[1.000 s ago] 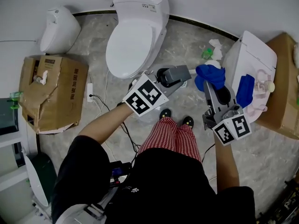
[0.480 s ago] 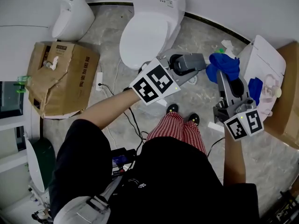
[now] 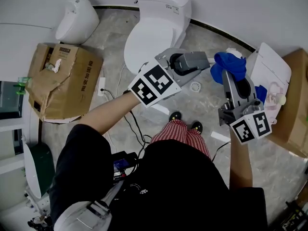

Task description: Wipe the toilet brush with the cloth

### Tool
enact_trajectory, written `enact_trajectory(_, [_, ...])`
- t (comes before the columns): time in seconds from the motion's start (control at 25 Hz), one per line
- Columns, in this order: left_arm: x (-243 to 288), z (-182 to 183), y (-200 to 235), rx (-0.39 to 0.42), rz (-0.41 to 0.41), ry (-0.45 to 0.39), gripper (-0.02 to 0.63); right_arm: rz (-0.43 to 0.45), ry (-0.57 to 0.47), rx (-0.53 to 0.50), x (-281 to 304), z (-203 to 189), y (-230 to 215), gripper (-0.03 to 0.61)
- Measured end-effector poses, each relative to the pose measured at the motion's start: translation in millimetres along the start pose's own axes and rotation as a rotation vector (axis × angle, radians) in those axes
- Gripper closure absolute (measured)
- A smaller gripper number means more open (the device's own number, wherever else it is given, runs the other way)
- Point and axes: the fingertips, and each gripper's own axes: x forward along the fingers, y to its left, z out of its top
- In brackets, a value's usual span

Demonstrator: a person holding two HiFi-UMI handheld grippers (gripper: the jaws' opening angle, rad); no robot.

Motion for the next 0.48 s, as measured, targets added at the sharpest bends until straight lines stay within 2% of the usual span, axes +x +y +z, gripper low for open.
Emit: enact_trajectory(0.48, [-25, 39, 7, 0.025, 0.055, -0.052, 0.448, 0.043, -0.054, -0.045, 5, 42, 13, 0.5])
